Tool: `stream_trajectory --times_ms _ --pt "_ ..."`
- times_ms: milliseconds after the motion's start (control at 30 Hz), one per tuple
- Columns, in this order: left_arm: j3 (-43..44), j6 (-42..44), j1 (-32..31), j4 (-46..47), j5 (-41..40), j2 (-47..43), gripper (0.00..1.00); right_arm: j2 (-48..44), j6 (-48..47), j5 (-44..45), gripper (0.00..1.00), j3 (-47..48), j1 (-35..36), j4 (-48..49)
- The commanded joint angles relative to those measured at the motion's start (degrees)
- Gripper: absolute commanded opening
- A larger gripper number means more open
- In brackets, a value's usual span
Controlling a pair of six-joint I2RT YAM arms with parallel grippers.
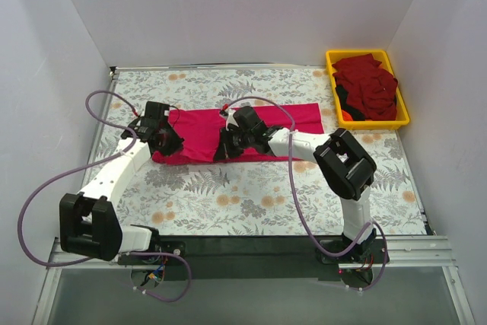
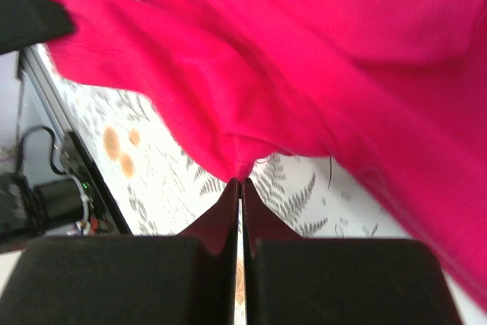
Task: Fold and stack the t-shirts
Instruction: Fold the tshirt
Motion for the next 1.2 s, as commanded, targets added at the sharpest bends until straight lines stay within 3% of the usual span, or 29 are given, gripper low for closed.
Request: stream_trajectory --times_ms 0,233,500,1167 --pt "5.49 5.66 -0.23 2.21 -3.42 4.51 0.00 -1.59 -0.87 0.20 0.01 4.63 -1.67 -0.09" --pt "15.85 14.10 -0.23 9.59 -3.06 13.65 0.00 1.48 0.53 -0.59 0.01 8.94 -3.95 -0.10" --pt "21.84 19.91 -0.23 15.13 -2.01 21.05 0.00 5.44 1.94 -1.56 0.01 13.51 -6.76 -0.18" --pt "24.57 22.72 -0.23 22.25 0.37 32.82 0.03 11.95 2.29 -0.51 0.02 17.03 -10.81 -0.01"
